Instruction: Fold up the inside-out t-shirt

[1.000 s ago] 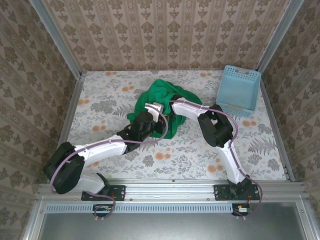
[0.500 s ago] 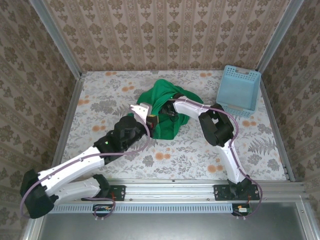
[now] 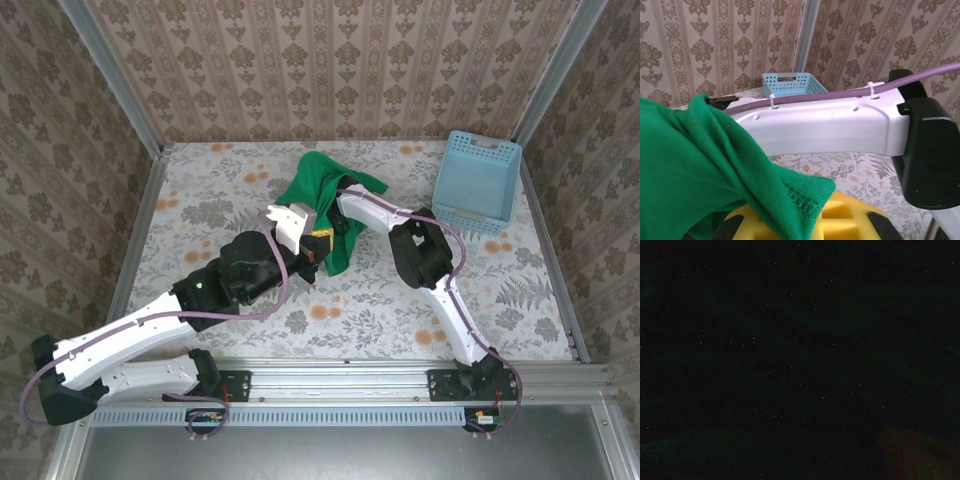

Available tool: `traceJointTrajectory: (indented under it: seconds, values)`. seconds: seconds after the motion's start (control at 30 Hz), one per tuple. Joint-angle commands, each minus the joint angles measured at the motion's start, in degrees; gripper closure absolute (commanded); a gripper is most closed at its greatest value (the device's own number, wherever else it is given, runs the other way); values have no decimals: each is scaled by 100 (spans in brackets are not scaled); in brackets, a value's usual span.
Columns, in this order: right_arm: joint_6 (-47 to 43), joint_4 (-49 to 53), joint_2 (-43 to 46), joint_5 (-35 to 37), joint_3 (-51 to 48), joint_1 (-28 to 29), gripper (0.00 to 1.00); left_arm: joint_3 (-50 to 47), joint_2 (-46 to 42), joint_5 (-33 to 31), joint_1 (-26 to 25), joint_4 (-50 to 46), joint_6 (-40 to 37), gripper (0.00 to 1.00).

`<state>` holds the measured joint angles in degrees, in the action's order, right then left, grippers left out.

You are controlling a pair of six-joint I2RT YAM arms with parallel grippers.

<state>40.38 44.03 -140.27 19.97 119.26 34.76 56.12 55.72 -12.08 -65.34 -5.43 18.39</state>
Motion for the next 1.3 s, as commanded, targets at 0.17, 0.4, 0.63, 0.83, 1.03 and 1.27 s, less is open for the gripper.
traceJointTrajectory:
  seconds: [0.17,0.4,0.63,0.83,1.03,1.27]
  values:
    - [-313,-510,211,-209,-871,-42,77,630,-123,-322,329,-329,46,100]
    - [-1046,-2930,1935,-903,-3401,326,100,1104,201,-312,2124,-1400,337,100]
    - [-1335,-4677,3515,-969,-5631,952,100,1363,1352,418,4233,-2058,855,100]
    - [-1510,-6240,4744,-1241,-7142,1356,100,1555,2935,620,5028,-2565,948,100]
    - [-1571,-7408,5684,-2022,-8044,1435,100,2044,4429,398,5075,-3109,941,100]
    - [-1577,-7777,6422,-2491,-8374,1449,100,2905,5999,383,4685,-3995,548,100]
